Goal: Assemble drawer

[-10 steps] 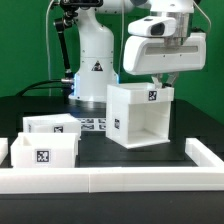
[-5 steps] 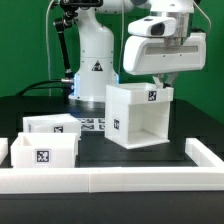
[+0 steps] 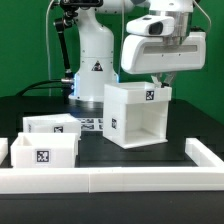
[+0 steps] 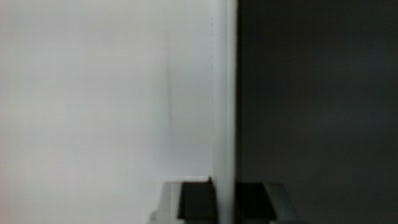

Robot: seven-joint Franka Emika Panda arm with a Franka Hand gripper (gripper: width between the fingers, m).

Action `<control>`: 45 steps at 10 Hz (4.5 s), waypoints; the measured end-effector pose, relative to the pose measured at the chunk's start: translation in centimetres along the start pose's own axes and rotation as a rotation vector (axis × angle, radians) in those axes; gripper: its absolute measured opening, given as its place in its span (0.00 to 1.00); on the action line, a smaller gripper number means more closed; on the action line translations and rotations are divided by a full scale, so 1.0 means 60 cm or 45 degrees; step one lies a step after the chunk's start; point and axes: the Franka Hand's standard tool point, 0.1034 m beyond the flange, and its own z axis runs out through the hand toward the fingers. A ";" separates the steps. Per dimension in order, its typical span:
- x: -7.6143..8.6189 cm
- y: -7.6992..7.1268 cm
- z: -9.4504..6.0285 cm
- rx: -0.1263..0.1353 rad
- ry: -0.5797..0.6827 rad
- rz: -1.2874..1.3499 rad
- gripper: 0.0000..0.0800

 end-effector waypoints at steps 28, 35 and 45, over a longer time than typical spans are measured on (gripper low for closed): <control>0.254 0.098 -0.019 0.130 0.238 1.050 0.05; 0.261 0.127 -0.022 0.187 0.281 1.399 0.06; 0.291 0.180 -0.026 0.381 0.200 2.269 0.06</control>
Offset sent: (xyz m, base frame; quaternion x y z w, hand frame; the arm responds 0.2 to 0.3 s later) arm 0.0416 -0.0161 -0.0019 -0.0317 -0.0075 0.0342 0.9989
